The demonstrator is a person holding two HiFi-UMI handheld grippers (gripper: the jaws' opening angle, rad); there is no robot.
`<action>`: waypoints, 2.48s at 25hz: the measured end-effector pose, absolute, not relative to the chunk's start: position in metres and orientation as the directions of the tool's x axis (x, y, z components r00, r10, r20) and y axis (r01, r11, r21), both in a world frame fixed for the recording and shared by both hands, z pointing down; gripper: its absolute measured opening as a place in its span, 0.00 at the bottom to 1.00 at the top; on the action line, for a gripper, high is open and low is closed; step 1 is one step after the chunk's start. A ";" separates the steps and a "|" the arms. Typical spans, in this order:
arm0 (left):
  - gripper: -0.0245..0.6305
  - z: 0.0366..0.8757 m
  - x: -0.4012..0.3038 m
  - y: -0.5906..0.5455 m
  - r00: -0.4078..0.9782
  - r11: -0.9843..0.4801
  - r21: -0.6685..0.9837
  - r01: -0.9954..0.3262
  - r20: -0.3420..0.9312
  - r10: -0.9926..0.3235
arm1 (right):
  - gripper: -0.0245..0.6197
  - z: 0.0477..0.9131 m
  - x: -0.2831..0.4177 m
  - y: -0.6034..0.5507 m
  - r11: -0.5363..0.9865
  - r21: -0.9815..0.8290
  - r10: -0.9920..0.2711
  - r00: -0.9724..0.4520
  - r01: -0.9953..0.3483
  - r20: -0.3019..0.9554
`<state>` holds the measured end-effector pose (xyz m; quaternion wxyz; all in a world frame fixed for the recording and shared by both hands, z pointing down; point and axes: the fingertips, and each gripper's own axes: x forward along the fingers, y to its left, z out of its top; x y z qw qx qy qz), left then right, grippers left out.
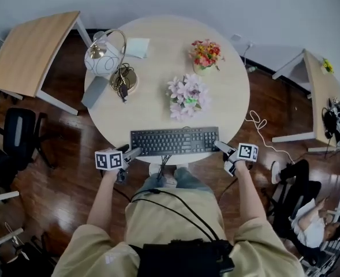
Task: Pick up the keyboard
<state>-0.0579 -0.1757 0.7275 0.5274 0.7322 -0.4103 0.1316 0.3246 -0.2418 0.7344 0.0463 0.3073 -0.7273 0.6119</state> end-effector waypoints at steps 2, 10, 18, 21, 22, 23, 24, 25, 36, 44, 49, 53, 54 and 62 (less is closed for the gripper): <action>0.50 0.732 -0.059 -0.185 0.652 -0.092 0.694 -0.714 0.612 -0.448 | 0.82 0.747 0.335 -0.253 0.041 -0.865 -0.343 -0.820 -0.501 0.458; 0.50 0.753 -0.061 -0.199 0.654 0.034 0.743 -0.669 0.610 -0.447 | 0.59 0.779 0.345 -0.266 0.045 -0.822 -0.180 -0.814 -0.568 0.552; 0.38 0.775 -0.059 -0.199 0.590 0.059 0.664 -0.745 0.698 -0.406 | 0.44 0.793 0.334 -0.265 0.079 -0.805 -0.127 -0.806 -0.589 0.578; 0.24 0.781 -0.067 -0.197 0.538 0.082 0.615 -0.784 0.740 -0.403 | 0.35 0.795 0.336 -0.263 0.126 -0.755 -0.105 -0.765 -0.644 0.635; 0.23 0.783 -0.067 -0.197 0.527 0.075 0.599 -0.798 0.752 -0.397 | 0.32 0.795 0.335 -0.263 0.156 -0.738 -0.094 -0.754 -0.656 0.650; 0.23 0.783 -0.067 -0.197 0.519 0.066 0.585 -0.808 0.760 -0.391 | 0.32 0.795 0.335 -0.263 0.180 -0.725 -0.087 -0.745 -0.665 0.662; 0.23 0.782 -0.067 -0.197 0.512 0.060 0.576 -0.815 0.765 -0.390 | 0.31 0.793 0.335 -0.264 0.193 -0.715 -0.089 -0.738 -0.672 0.669; 0.23 0.781 -0.066 -0.197 0.505 0.057 0.569 -0.820 0.767 -0.395 | 0.31 0.791 0.336 -0.265 0.198 -0.708 -0.103 -0.733 -0.678 0.673; 0.23 0.637 -0.084 -0.231 0.411 -0.128 0.476 -0.870 0.557 -0.722 | 0.30 0.652 0.312 -0.313 0.534 -0.642 -0.393 -0.834 -0.550 0.387; 0.23 0.489 -0.090 -0.276 0.353 -0.289 0.272 -0.918 0.230 -0.907 | 0.30 0.483 0.308 -0.360 0.758 -0.353 -0.537 -0.832 -0.549 0.142; 0.23 0.426 -0.091 -0.303 0.348 -0.322 0.218 -0.921 0.096 -0.932 | 0.30 0.405 0.311 -0.381 0.783 -0.205 -0.596 -0.803 -0.587 0.024; 0.23 0.386 -0.088 -0.310 0.349 -0.342 0.156 -0.927 0.023 -0.937 | 0.30 0.366 0.318 -0.388 0.771 -0.151 -0.631 -0.774 -0.619 -0.049; 0.23 0.378 -0.087 -0.310 0.349 -0.344 0.145 -0.928 0.010 -0.937 | 0.30 0.359 0.320 -0.389 0.767 -0.145 -0.638 -0.768 -0.625 -0.062; 0.24 0.362 -0.090 -0.311 0.342 -0.342 0.116 -0.933 -0.017 -0.940 | 0.30 0.350 0.314 -0.386 0.787 -0.127 -0.615 -0.783 -0.603 -0.092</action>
